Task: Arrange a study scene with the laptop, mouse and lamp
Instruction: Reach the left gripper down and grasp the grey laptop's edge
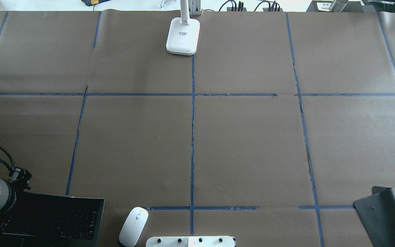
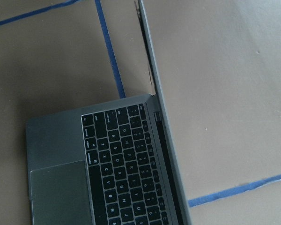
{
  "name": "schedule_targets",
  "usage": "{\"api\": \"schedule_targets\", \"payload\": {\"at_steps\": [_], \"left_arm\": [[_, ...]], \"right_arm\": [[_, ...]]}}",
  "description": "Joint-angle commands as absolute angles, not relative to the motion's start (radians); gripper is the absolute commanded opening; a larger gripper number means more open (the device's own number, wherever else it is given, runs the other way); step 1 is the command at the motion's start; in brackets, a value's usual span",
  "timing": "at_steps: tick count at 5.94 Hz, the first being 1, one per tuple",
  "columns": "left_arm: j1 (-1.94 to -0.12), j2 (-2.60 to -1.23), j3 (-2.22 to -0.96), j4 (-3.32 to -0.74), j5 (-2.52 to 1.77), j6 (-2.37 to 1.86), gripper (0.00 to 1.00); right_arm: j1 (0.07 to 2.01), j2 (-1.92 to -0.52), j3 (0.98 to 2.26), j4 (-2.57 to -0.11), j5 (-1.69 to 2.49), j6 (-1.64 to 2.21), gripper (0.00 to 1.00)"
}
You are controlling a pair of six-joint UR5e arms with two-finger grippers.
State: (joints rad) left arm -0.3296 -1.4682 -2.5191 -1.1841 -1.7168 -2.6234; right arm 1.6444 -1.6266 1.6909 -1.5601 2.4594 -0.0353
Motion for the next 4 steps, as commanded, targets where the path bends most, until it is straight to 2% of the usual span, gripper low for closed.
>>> {"api": "schedule_targets", "payload": {"at_steps": [1, 2, 3, 4], "left_arm": [[-0.345, -1.471, -2.519, -1.169, -1.694, -2.641, 0.27], [-0.382, -1.471, -2.52, -1.135, -1.694, -2.629, 0.08], [-0.429, -1.477, -2.526, -1.103, -1.695, -2.623, 0.0], [-0.487, -1.48, -2.531, -1.091, -1.697, -2.556, 0.0]], "right_arm": [[1.644, -1.624, 1.69, -1.56, 2.46, -0.035, 1.0], [1.644, -1.623, 1.69, -1.56, 2.461, -0.035, 1.0], [1.644, -1.621, 1.692, -1.56, 2.461, -0.035, 1.0], [1.644, -1.621, 1.692, -1.56, 2.461, -0.035, 1.0]]}}
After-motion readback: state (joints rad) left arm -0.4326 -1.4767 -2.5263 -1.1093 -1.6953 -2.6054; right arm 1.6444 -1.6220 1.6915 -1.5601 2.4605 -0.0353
